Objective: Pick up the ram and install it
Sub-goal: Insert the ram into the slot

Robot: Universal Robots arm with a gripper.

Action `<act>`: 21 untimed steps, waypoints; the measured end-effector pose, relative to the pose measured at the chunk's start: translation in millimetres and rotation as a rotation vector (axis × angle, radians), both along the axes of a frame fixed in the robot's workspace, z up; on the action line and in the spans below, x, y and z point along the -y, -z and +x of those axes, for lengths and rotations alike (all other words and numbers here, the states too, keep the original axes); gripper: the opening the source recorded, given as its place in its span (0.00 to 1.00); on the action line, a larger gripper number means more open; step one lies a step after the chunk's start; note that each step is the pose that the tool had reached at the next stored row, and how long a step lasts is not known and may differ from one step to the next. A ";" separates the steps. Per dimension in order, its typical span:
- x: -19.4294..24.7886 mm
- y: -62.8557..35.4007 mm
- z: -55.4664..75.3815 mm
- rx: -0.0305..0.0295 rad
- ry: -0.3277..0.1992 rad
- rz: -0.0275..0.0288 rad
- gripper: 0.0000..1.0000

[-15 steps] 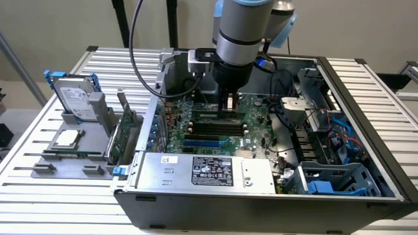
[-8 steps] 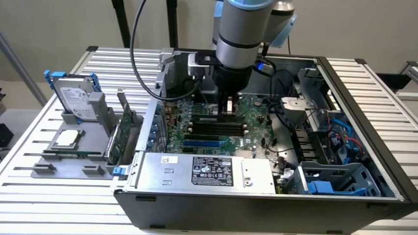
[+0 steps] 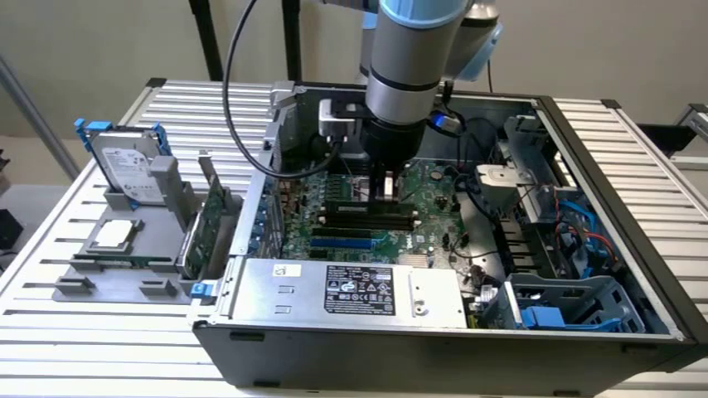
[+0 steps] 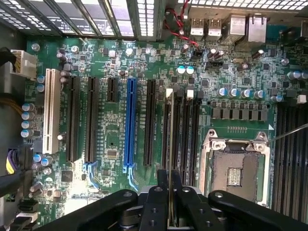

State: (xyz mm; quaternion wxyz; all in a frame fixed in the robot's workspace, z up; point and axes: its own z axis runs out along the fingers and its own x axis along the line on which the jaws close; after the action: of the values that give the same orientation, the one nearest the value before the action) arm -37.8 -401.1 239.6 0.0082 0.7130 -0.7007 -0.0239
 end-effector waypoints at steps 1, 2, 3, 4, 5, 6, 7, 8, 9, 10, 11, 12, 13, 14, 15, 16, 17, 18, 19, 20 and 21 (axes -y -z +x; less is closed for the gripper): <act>0.0 0.4 0.3 0.0000 0.000 0.0000 0.00; 0.0 0.8 0.6 0.0000 0.000 -0.0002 0.00; 0.0 1.2 1.0 -0.0001 0.000 -0.0004 0.00; 0.0 1.7 1.5 -0.0001 0.000 -0.0007 0.00; 0.0 2.1 2.0 -0.0001 0.000 -0.0011 0.00; 0.0 2.7 2.2 0.0000 0.000 -0.0020 0.00; 0.0 3.4 2.3 0.0000 0.000 -0.0033 0.00; 0.0 4.1 2.4 -0.0001 0.000 -0.0047 0.00; 0.0 4.9 2.5 0.0000 0.000 -0.0060 0.00; 0.0 5.7 2.5 -0.0001 0.000 -0.0067 0.00; 0.0 6.5 2.5 0.0000 0.000 -0.0076 0.00; 0.0 7.3 2.6 0.0000 0.000 -0.0088 0.00; 0.0 8.1 2.5 -0.0001 0.000 -0.0099 0.00; 0.0 8.8 2.5 -0.0001 0.000 -0.0107 0.00; 0.0 9.4 2.5 -0.0001 0.000 -0.0112 0.00; 0.0 9.9 2.5 -0.0001 0.000 -0.0114 0.00; 0.1 10.1 2.5 -0.0001 0.000 -0.0115 0.00; 0.0 10.3 2.5 -0.0001 0.000 -0.0116 0.00; 0.0 10.5 2.5 -0.0001 0.000 -0.0115 0.00; 0.0 11.0 2.6 0.0000 0.000 -0.0113 0.00; 0.0 11.4 2.7 0.0001 0.000 -0.0112 0.00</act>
State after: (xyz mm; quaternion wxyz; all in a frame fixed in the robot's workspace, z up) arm -35.1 -401.1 228.1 0.0122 0.7129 -0.7009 -0.0199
